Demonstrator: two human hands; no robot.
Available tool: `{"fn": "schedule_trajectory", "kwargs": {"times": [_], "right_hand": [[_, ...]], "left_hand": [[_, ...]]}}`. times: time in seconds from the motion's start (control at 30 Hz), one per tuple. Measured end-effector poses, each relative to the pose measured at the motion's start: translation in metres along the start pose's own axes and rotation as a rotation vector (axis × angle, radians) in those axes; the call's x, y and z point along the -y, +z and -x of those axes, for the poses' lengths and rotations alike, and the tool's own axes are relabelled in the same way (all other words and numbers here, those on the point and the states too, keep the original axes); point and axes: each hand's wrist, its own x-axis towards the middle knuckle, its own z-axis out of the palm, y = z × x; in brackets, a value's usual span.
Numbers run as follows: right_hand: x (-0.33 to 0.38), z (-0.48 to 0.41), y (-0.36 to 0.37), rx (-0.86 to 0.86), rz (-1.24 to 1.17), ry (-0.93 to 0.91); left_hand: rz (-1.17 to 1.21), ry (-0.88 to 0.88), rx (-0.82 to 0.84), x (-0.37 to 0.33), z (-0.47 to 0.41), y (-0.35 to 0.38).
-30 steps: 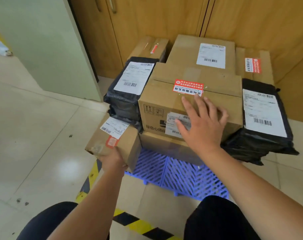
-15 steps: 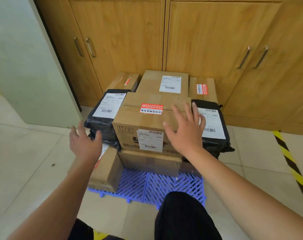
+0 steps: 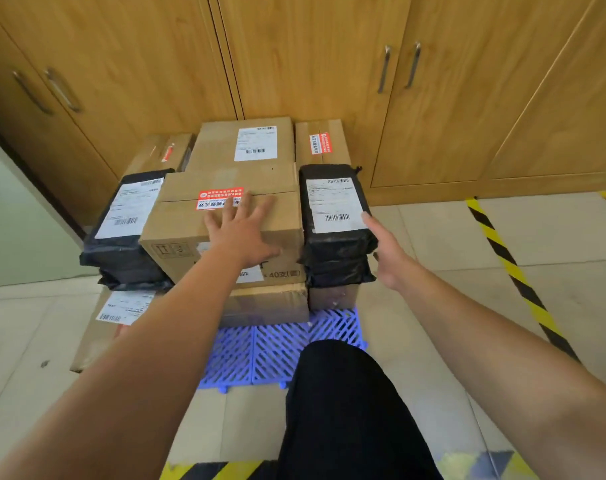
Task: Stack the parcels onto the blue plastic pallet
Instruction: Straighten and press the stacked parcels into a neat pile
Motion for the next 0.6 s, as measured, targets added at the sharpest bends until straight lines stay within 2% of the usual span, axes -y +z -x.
{"fn": "schedule_trajectory", "kwargs": {"times": [0.1, 0.27, 0.37, 0.47, 0.6], "right_hand": [[-0.001, -0.013, 0.02, 0.098, -0.034, 0.021], [-0.008, -0.031, 0.026, 0.069, -0.007, -0.027], [-0.008, -0.037, 0.02, 0.098, -0.058, -0.026], [-0.004, -0.043, 0.016, 0.056, -0.115, -0.059], [-0.008, -0.047, 0.022, 0.048, -0.071, -0.001]], "left_hand": [[0.007, 0.006, -0.02, 0.003, 0.001, 0.002], [0.009, 0.003, -0.031, 0.002, -0.004, 0.003], [0.012, 0.009, -0.015, 0.001, -0.001, 0.0], [-0.03, 0.025, 0.015, 0.002, -0.002, -0.002], [-0.036, 0.015, 0.027, 0.001, -0.007, -0.002]]}}
